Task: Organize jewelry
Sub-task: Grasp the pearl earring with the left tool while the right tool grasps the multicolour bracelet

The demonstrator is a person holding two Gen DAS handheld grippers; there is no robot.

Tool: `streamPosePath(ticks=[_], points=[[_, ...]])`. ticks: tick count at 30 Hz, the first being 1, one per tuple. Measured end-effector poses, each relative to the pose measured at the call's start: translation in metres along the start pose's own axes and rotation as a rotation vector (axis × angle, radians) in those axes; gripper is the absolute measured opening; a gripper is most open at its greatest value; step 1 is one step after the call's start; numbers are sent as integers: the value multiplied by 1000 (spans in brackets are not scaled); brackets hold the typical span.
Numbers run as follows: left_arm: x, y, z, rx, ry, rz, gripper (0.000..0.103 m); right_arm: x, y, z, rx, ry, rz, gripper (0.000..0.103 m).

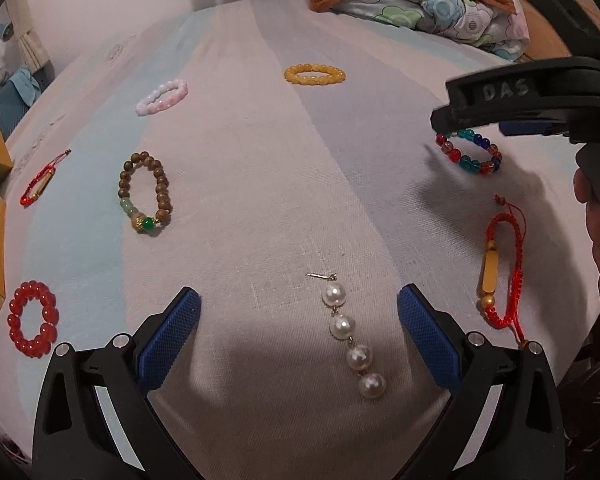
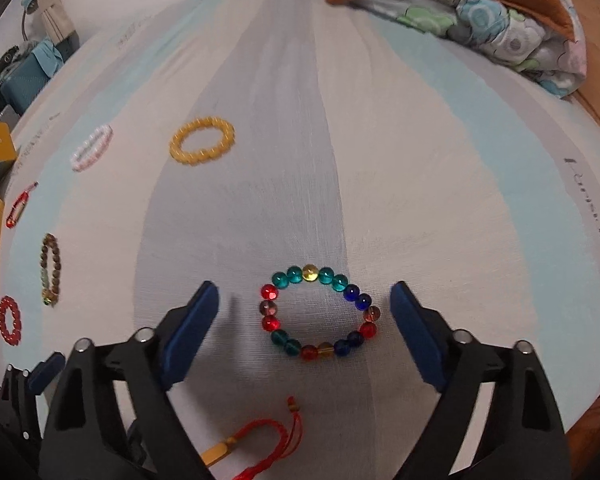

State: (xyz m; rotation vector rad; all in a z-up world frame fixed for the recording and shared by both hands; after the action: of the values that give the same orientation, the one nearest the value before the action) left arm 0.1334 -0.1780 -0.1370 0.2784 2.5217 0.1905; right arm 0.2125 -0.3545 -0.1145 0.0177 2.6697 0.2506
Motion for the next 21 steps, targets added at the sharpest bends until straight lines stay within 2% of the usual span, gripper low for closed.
streamPosePath(ticks=[5,7,9,12,17,18,21], points=[[0,-1,1,0,9,4,96,6,-8,9,-6,48,44,65],[1,-1,0,10,13,5,90,8,-9,9,-10,53,50,59],[1,-3,-2,12,9,14,85,9,-8,10,-23,65,55,47],[3,-7,-6,28,2,36,70,9,-7,10,-27,73,50,43],[2,-8,-8,53,9,40,49,9,-9,9,-37,69,61,23],[2,-7,-8,58,12,35,42,10,-10,9,-44,68,68,20],[1,-3,-9,81,21,19,20,9,-10,8,-55,61,73,19]])
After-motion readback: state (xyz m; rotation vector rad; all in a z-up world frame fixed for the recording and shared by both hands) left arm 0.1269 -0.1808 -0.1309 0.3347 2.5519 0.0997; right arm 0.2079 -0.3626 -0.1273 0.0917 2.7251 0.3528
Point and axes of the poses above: each gripper's, at about its wrist camera, not at the fingertips, and z roughly the way its jaws point, y to its left, x to its underside, the point moved 6 cm from there along z, roughly the way its jaws point, and after that the axes turned 10 degrees about -x, right-handed, at the moved point
